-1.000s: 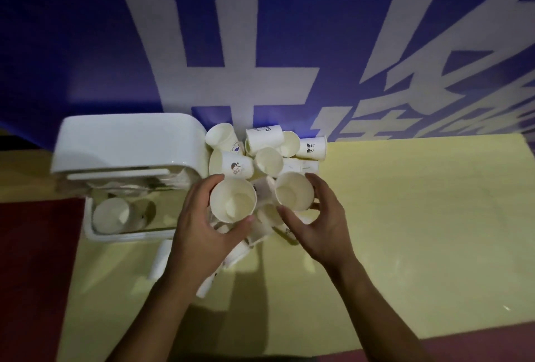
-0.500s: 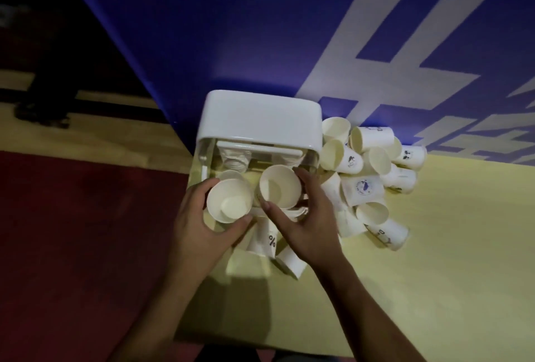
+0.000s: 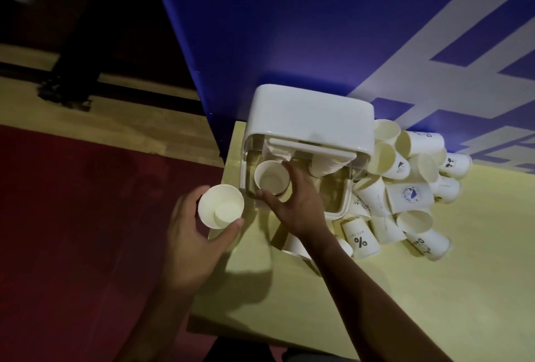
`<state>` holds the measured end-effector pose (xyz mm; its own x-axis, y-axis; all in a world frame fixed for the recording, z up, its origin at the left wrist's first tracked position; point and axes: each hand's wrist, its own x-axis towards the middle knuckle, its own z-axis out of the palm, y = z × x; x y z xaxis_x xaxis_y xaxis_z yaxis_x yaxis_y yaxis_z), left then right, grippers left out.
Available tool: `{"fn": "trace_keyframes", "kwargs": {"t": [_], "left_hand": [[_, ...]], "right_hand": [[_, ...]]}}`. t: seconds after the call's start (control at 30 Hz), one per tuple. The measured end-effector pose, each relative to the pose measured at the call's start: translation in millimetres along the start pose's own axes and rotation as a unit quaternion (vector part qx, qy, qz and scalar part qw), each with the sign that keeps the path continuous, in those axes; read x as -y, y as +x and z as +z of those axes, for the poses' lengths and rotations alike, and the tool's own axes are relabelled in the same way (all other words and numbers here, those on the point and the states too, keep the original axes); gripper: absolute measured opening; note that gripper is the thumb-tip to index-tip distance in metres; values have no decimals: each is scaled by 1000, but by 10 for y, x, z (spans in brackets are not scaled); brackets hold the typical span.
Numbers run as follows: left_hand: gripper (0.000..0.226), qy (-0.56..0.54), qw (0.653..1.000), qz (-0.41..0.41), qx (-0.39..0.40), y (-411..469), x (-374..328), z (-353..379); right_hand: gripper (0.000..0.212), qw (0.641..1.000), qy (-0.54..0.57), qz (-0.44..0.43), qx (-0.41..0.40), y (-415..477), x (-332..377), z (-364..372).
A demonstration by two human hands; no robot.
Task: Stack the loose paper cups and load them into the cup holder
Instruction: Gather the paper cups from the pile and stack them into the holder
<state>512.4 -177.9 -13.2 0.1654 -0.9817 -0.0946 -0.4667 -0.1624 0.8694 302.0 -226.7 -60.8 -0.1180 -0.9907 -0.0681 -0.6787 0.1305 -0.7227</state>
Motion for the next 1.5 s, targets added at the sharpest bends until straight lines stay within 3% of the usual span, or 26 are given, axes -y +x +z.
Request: {"fn": "trace_keyframes", "kwargs": {"t": [0.5, 0.57, 0.63, 0.7, 0.83, 1.27, 1.5], "left_hand": [[74, -10, 998, 41, 43, 259, -232, 286], [74, -12, 998, 57, 39, 290, -282, 305], [73, -14, 996, 75, 37, 321, -317, 316], [74, -15, 995, 89, 52, 352, -364, 348], [75, 15, 988, 127, 83, 426, -449, 540], [83, 148, 977, 63, 142, 678, 81, 1037], [78, 159, 975, 45, 150, 721, 76, 1086]], "right_hand": [[86, 995, -51, 64, 60, 24, -122, 32], [68, 996, -8, 77, 39, -30, -67, -49], [37, 993, 86, 75, -17, -126, 24, -169], [24, 983, 165, 71, -48, -217, 144, -310], [31, 976, 215, 32, -22, -223, 256, -423], [56, 996, 6, 37, 84, 5, -411, -60], [52, 992, 4, 74, 107, 29, -423, -20]]}}
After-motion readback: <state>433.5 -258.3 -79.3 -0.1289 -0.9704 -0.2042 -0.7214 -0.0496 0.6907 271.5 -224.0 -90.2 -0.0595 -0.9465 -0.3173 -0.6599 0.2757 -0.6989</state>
